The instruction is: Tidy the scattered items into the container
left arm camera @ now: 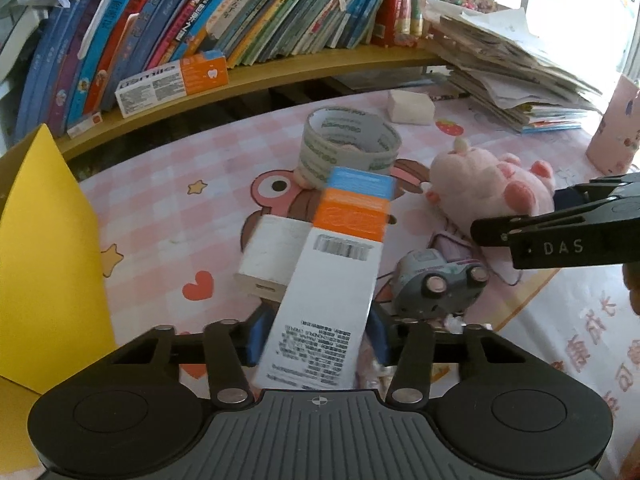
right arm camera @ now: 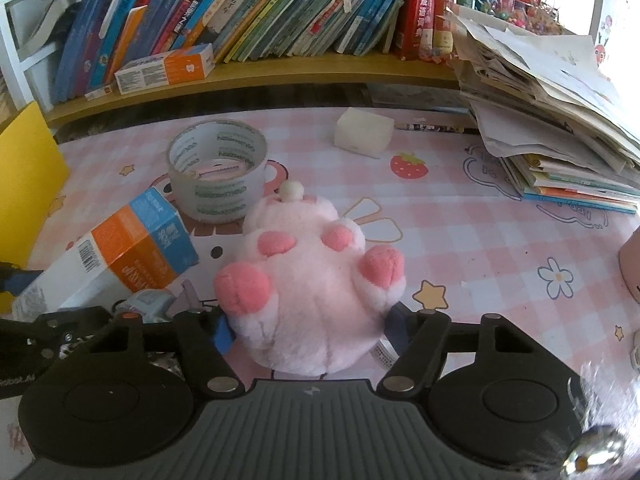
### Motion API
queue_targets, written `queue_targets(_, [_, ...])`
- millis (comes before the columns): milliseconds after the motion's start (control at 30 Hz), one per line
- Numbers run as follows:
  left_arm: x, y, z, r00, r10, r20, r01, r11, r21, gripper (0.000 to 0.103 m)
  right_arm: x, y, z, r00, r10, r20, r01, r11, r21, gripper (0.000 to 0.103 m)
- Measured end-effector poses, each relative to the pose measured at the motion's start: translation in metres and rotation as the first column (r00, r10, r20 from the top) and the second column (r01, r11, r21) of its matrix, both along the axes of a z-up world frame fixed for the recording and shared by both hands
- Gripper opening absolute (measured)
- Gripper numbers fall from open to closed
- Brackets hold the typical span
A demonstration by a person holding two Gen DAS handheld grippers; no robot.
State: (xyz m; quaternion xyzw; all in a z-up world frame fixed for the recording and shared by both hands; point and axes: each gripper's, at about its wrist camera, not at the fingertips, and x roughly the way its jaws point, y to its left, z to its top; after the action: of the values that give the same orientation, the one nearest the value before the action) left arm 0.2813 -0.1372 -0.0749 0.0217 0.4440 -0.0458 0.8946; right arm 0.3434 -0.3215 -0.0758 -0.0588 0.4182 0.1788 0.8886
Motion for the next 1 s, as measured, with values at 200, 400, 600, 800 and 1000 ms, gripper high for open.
queue_targets(200, [-0.015,-0.001,0.018,0.998,0.021,0.053,-0.019,0.999,-0.036,0.038,-0.013,-0.009,0.014,1.0,-0.012,0.025,0.011,0.999,0.038,0.065])
queue_targets(400, [-0.035,0.003,0.041,0.992,0.053,0.111,-0.044,0.996,-0.076,0.038,-0.03,-0.015,0.033,0.999,-0.002,0.053,-0.003,0.997,0.08,0.064])
queue_targets(600, [-0.058,0.005,0.062,0.983,0.083,0.163,-0.064,0.991,-0.12,0.038,-0.051,-0.014,0.045,0.998,0.03,0.058,-0.036,0.993,0.113,0.064])
queue_targets(800, [-0.079,0.003,0.081,0.972,0.103,0.214,-0.072,0.987,-0.146,0.038,-0.066,-0.009,0.053,0.996,0.06,0.07,-0.069,0.99,0.125,0.064])
queue_targets(1000, [-0.094,0.004,0.085,0.967,0.123,0.224,-0.089,0.984,-0.157,0.038,-0.077,-0.008,0.056,0.994,0.073,0.075,-0.082,0.989,0.121,0.065])
